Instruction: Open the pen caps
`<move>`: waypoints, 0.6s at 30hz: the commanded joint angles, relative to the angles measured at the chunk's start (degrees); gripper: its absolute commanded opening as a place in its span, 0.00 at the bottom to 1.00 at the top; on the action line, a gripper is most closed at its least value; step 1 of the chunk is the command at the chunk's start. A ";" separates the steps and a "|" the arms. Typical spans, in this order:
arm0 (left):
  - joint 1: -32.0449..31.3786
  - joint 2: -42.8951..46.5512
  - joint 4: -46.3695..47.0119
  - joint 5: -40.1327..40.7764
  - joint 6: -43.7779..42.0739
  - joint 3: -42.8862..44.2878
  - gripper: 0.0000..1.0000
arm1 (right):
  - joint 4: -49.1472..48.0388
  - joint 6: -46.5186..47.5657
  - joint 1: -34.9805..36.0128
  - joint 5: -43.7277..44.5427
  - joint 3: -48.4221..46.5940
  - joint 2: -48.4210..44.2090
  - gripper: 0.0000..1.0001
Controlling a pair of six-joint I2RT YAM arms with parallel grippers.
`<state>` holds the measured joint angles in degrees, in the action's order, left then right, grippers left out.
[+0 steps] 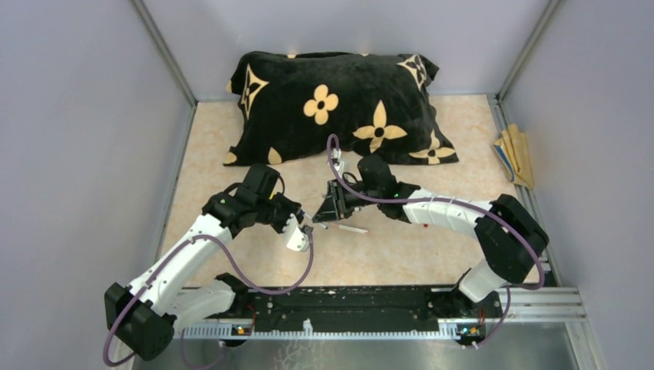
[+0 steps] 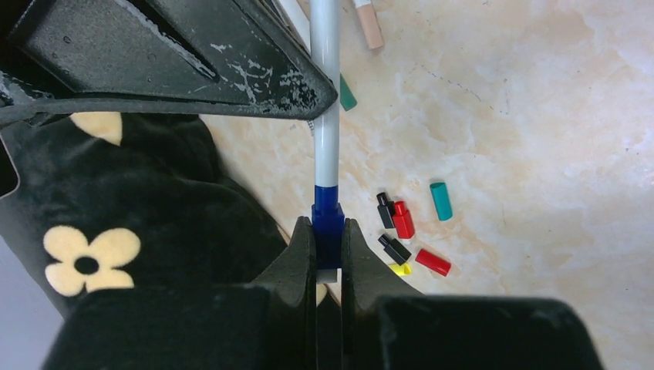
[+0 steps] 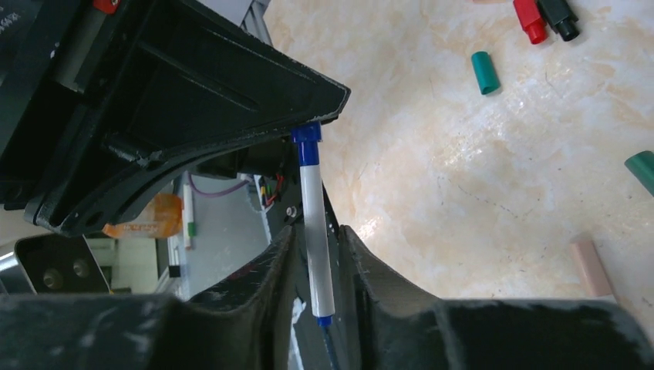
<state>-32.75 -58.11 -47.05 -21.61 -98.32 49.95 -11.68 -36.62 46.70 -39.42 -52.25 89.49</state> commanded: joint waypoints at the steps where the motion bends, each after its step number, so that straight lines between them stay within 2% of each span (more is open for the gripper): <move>1: -0.40 0.54 2.34 -0.42 2.82 -0.45 0.00 | -5.05 -1.22 0.37 2.34 -1.54 0.76 0.33; 6: -0.39 0.46 2.53 -0.03 3.47 -0.40 0.00 | -6.76 -2.30 1.52 1.97 -2.33 2.01 0.35; 12: -0.37 0.56 2.69 0.31 3.90 -0.34 0.00 | -7.84 -2.93 1.54 1.00 -2.72 2.99 0.27; 14: -0.35 0.58 2.93 0.75 3.41 -0.78 0.00 | -7.31 -2.51 1.55 1.01 -3.00 2.98 0.18; 15: -0.31 0.66 3.05 1.19 3.16 -1.13 0.00 | -6.59 -2.16 1.51 1.34 -3.08 2.87 0.11; 16: -0.34 0.76 3.15 1.93 2.75 -1.55 0.00 | -5.47 -1.76 1.48 1.90 -3.04 2.68 0.00; 18: -0.30 0.76 4.05 4.91 2.26 -2.67 0.00 | -3.87 -0.99 1.22 2.78 -2.36 1.89 0.00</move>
<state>-32.75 -58.00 -44.27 -20.18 -95.20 49.39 -16.23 -38.81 47.86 -37.98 -52.69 92.03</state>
